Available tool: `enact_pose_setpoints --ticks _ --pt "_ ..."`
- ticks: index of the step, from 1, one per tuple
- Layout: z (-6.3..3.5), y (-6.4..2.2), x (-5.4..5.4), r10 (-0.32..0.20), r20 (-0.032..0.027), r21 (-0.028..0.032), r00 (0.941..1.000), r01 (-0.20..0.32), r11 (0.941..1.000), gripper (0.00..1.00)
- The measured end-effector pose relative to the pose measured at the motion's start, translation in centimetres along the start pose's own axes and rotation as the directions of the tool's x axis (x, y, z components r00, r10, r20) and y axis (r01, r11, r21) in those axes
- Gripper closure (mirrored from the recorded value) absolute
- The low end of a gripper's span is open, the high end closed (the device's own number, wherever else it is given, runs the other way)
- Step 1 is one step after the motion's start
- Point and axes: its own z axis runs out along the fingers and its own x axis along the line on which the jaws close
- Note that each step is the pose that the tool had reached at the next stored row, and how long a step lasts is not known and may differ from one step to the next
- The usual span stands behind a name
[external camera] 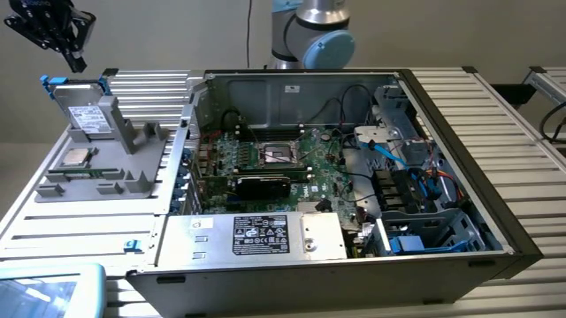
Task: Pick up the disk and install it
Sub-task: 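Reach for the disk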
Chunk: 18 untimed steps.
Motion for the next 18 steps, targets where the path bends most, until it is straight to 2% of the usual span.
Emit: enact_pose_setpoints --ticks 7,18 --pt "0.04 1.2 1.8 0.0 -0.0017 0.0001 1.0 0.0 1.0 0.89" --pt "0.08 2.89 4.8 0.0 -0.009 0.0005 1.0 0.0 1.0 0.89"
